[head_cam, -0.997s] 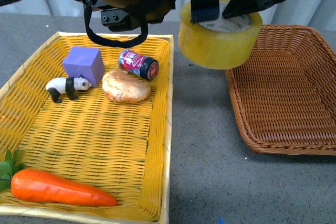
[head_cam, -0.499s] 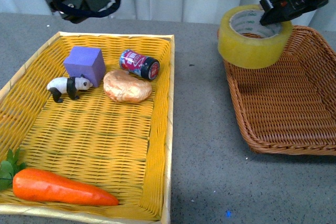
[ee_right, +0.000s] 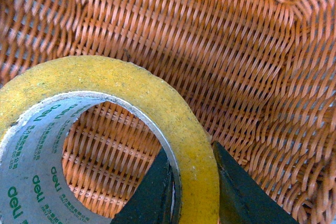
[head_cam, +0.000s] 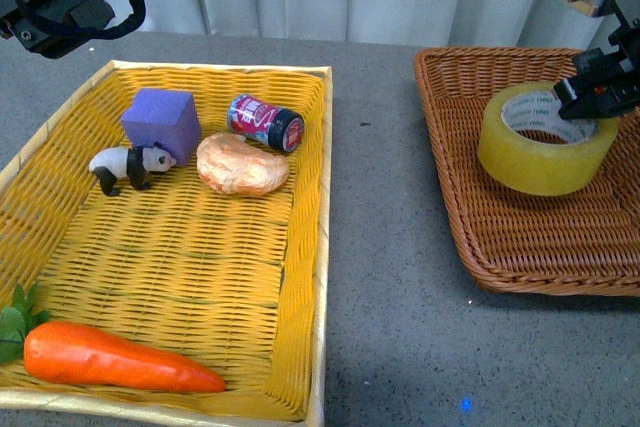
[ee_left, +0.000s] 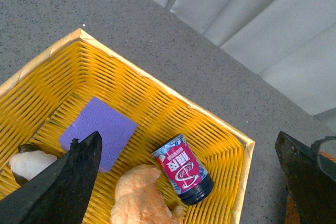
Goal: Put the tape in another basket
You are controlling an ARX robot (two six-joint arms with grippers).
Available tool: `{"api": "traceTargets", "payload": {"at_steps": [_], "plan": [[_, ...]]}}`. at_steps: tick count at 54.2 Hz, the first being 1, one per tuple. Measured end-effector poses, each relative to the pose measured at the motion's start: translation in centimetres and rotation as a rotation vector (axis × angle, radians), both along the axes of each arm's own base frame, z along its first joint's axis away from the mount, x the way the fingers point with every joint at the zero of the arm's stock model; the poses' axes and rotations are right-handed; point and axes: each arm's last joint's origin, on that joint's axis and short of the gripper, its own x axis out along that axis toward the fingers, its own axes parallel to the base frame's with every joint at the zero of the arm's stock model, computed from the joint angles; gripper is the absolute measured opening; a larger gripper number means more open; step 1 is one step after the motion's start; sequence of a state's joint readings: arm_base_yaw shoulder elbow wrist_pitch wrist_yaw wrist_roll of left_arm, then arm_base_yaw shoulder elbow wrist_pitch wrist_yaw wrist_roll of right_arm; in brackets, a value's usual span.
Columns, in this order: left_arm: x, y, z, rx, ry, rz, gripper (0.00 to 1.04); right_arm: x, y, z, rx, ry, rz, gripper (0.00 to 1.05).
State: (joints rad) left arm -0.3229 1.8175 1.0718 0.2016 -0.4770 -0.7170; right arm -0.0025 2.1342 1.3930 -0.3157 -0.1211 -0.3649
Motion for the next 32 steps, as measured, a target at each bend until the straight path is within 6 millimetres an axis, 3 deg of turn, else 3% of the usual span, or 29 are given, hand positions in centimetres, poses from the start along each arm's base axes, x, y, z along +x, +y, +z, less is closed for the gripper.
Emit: {"api": "traceTargets", "payload": {"at_steps": [10, 17, 22, 32], "plan": [[-0.1, 0.0, 0.0, 0.002, 0.007, 0.002, 0.98, 0.1, -0.4, -2.1, 0.008, 0.016, -0.013, 0.17], [-0.1, 0.0, 0.1, 0.006, 0.005, 0.01, 0.98, 0.3, -0.7, -1.8, -0.014, -0.044, -0.04, 0.47], [-0.3, 0.2, 0.4, 0.029, 0.005, 0.021, 0.98, -0.2, -0.9, -1.2, -0.026, -0.096, -0.069, 0.62], [-0.5, 1.0, 1.3, 0.076, -0.031, 0.067, 0.98, -2.1, -2.2, 2.4, 0.0, -0.265, -0.186, 0.96]]}}
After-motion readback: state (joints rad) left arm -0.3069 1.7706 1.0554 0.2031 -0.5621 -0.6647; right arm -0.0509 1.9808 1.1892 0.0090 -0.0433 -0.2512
